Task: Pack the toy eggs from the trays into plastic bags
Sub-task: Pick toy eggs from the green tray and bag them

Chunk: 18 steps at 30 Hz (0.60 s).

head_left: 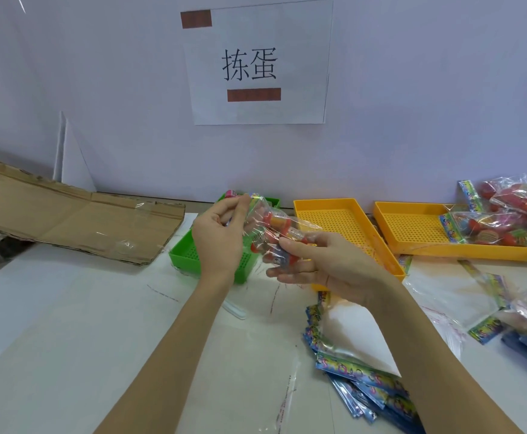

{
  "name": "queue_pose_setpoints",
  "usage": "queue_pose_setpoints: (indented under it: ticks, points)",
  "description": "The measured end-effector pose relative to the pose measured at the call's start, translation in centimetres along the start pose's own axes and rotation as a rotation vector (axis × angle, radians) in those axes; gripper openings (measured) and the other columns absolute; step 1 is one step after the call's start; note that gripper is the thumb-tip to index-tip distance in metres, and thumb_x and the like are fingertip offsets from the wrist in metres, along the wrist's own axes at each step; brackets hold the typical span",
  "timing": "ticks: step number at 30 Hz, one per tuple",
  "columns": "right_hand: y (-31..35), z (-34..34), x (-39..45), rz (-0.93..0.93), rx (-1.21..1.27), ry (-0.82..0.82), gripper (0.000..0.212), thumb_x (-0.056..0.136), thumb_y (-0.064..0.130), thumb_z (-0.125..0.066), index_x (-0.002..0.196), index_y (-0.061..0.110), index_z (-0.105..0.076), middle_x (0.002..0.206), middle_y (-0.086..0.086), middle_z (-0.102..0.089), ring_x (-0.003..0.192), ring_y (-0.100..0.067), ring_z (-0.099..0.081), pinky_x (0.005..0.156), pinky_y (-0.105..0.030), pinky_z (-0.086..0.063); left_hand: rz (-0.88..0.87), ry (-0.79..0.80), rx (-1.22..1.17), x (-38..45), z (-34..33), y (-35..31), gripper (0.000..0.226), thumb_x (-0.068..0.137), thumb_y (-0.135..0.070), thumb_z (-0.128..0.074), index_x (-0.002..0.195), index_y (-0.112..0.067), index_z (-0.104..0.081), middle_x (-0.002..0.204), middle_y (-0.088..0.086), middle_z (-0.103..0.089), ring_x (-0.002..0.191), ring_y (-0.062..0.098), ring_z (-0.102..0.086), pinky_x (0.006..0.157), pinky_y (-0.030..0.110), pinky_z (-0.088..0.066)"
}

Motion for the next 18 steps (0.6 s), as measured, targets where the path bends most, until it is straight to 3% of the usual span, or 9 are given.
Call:
queue_pose_setpoints:
  ticks: [4, 6, 8, 10, 11, 15, 18]
  points:
    - [1.3, 1.9, -0.7, 0.070, -0.162, -0.094, 0.035, 0.089, 0.032, -0.078, 0.109, 0.004, -0.074, 0.106, -0.018, -0.078, 0.094, -0.035, -0.077, 0.072, -0.029, -0.062, 0.006, 0.006, 0.152, -0.1, -0.2, 0.8, 0.015, 0.107, -0.031, -0.058, 0.101, -0.033, -0.072, 0.091, -0.006, -0.080, 0.091, 0.005, -0.075, 0.076, 0.025, -0.056]
    - [4.5, 4.5, -1.7, 0.324, 0.090, -0.243, 0.037, 0.086, 0.033, -0.078, 0.110, 0.004, -0.075, 0.111, -0.014, -0.076, 0.098, -0.029, -0.074, 0.079, -0.030, -0.062, 0.025, -0.001, 0.109, 0.0, -0.4, 0.9, 0.017, 0.109, -0.033, -0.052, 0.111, -0.023, -0.066, 0.102, -0.005, -0.078, 0.095, 0.008, -0.076, 0.081, 0.026, -0.061]
    - [6.5, 7.3, -3.2, 0.548, 0.496, -0.333, 0.070, 0.083, 0.036, -0.076, 0.141, 0.005, -0.052, 0.131, -0.018, -0.064, 0.118, -0.031, -0.068, 0.096, -0.045, -0.059, 0.006, 0.025, 0.116, 0.0, -0.6, 0.5, 0.018, 0.107, -0.031, -0.056, 0.113, -0.016, -0.064, 0.098, -0.001, -0.077, 0.087, 0.014, -0.077, 0.078, 0.026, -0.062]
    - [6.4, 8.8, -3.5, 0.522, 0.588, -0.391, 0.100, 0.080, 0.041, -0.075, 0.160, 0.013, -0.020, 0.147, -0.025, -0.049, 0.129, -0.039, -0.060, 0.102, -0.060, -0.053, -0.061, 0.190, 0.169, -0.8, -2.6, -0.2, 0.011, 0.104, -0.022, -0.063, 0.106, -0.012, -0.067, 0.088, 0.000, -0.076, 0.075, 0.018, -0.075, 0.070, 0.031, -0.062]
    - [6.1, 8.6, -3.4, 0.470, 0.519, -0.400, 0.104, 0.081, 0.039, -0.075, 0.162, 0.013, -0.015, 0.150, -0.026, -0.046, 0.129, -0.040, -0.060, 0.101, -0.062, -0.053, -0.103, 0.319, 0.207, -1.7, -4.1, -0.6, 0.008, 0.102, -0.017, -0.067, 0.104, -0.010, -0.070, 0.084, 0.000, -0.075, 0.071, 0.019, -0.073, 0.067, 0.033, -0.062]
    - [5.2, 7.7, -3.1, 0.421, 0.480, -0.387, 0.068, 0.096, 0.022, -0.069, 0.152, 0.004, -0.036, 0.139, -0.025, -0.061, 0.119, -0.038, -0.068, 0.101, -0.052, -0.056, -0.307, 0.836, 0.310, -7.9, -10.1, -1.9, 0.017, 0.089, -0.020, -0.084, 0.104, -0.012, -0.081, 0.078, -0.001, -0.070, 0.068, 0.019, -0.060, 0.063, 0.031, -0.051]
    - [5.1, 7.6, -3.0, 0.423, 0.481, -0.390, 0.041, 0.104, 0.019, -0.061, 0.139, -0.001, -0.053, 0.126, -0.019, -0.072, 0.114, -0.033, -0.071, 0.092, -0.038, -0.061, -0.576, 1.123, 0.589, -12.9, -12.8, -1.6, 0.037, 0.083, -0.046, -0.086, 0.115, -0.029, -0.081, 0.078, -0.006, -0.059, 0.077, 0.008, -0.044, 0.066, 0.029, -0.041]
Point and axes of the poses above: each hand's wrist, its own x-axis towards the middle knuckle, its own z-axis out of the back of the hand, y = z × x, the point moved 10 cm from there along x, towards the middle knuckle
